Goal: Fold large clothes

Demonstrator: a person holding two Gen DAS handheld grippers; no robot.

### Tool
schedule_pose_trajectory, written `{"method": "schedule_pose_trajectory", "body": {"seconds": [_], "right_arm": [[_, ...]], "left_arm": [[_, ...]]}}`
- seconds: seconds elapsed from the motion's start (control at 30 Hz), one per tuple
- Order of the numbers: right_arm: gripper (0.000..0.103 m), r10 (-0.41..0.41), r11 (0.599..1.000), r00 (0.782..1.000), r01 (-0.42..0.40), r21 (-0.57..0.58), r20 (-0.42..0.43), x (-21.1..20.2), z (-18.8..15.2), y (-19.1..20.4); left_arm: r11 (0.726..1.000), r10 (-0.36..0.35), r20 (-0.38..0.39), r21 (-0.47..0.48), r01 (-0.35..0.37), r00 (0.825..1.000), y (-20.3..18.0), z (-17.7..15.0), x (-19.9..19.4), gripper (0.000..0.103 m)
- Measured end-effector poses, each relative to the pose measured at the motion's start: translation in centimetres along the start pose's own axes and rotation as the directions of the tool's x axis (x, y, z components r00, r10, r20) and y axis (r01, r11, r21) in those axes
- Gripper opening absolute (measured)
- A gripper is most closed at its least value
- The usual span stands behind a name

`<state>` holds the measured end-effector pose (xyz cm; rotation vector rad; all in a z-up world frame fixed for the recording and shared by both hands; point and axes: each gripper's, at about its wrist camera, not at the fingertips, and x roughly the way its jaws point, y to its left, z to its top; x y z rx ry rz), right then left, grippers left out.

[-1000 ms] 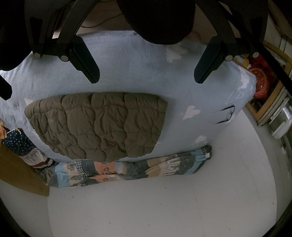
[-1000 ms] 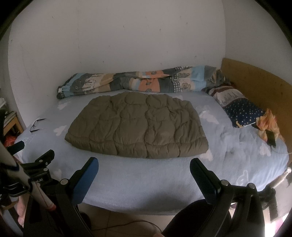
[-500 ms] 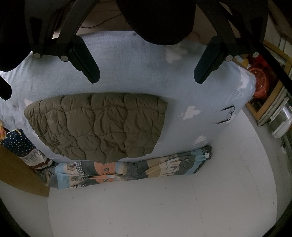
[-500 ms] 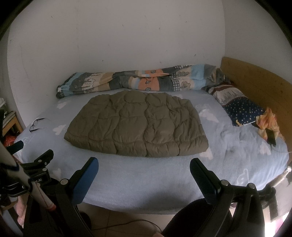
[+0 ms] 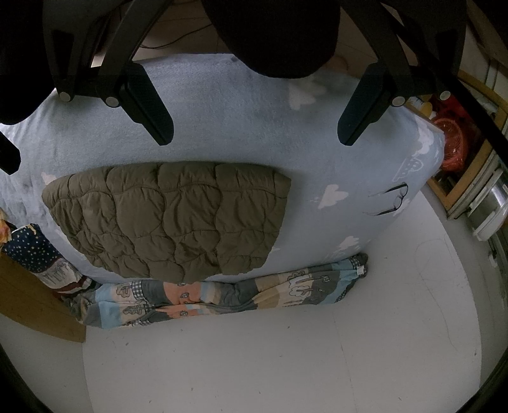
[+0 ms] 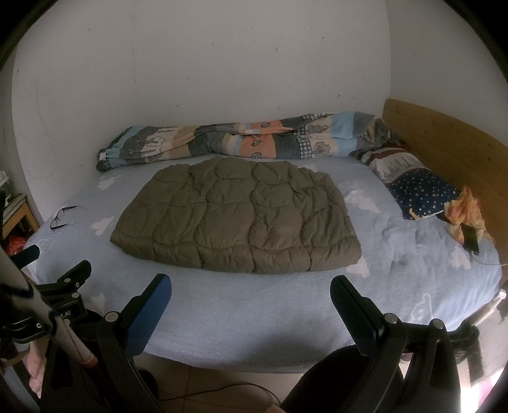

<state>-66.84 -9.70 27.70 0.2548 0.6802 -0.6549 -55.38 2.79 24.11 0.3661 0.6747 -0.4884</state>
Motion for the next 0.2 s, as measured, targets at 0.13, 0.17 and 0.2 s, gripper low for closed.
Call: {"method": "schedule_pose_trajectory", "body": {"seconds": [0.13, 0.17, 0.2], "right_arm": [[0.102, -0.006, 1.0, 1.0, 0.006, -0.001, 0.001, -0.1, 0.0, 0.0], [0.102, -0.01, 1.0, 1.0, 0.01, -0.003, 0.0, -0.1, 0.0, 0.1], [0.102, -0.012, 1.0, 1.0, 0.012, -0.008, -0.002, -0.1, 0.1, 0.1]], "left_arm": [[0.999, -0.022, -0.006, -0.035, 0.022, 1.0, 0.9, -0.1, 0.1, 0.103], [0.999, -0.027, -0.008, -0.047, 0.027, 1.0, 1.4, 0.0, 0.2, 0.103], [0.998, -0.033, -0.012, -0.054, 0.032, 0.999, 1.8, 0.2, 0.5, 0.103]]}}
